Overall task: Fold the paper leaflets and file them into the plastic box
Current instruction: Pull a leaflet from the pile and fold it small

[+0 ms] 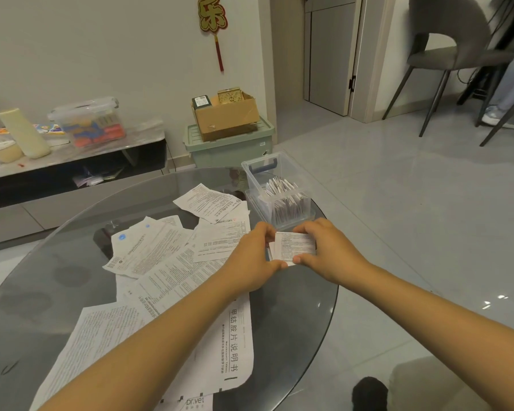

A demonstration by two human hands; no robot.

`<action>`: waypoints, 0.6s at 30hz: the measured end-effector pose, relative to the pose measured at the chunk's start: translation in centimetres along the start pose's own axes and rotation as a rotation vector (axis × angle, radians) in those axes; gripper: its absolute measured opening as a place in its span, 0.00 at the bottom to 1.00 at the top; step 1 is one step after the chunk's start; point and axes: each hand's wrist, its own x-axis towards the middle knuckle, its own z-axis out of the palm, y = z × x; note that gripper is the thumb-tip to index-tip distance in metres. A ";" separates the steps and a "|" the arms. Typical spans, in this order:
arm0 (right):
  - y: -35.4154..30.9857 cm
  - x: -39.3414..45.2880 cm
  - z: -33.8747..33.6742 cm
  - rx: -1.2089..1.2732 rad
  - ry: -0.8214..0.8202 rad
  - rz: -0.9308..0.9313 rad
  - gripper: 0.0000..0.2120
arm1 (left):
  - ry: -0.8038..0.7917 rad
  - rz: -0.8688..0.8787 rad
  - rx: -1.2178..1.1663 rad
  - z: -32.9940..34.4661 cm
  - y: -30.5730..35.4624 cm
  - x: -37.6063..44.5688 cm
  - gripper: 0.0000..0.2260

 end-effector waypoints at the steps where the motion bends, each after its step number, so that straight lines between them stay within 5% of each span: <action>1: 0.0 0.0 0.1 -0.022 -0.004 -0.008 0.26 | -0.004 -0.014 -0.014 0.0 0.1 0.1 0.21; 7: 0.0 0.0 0.3 -0.165 -0.055 -0.053 0.28 | -0.022 0.042 -0.102 -0.1 0.2 -0.2 0.25; 13: 0.3 0.2 0.5 0.052 -0.009 -0.018 0.18 | 0.003 0.180 -0.037 0.3 0.0 -0.7 0.28; 18: -0.1 -0.2 0.0 0.022 0.084 -0.092 0.11 | 0.170 0.192 -0.119 0.4 0.1 -0.4 0.15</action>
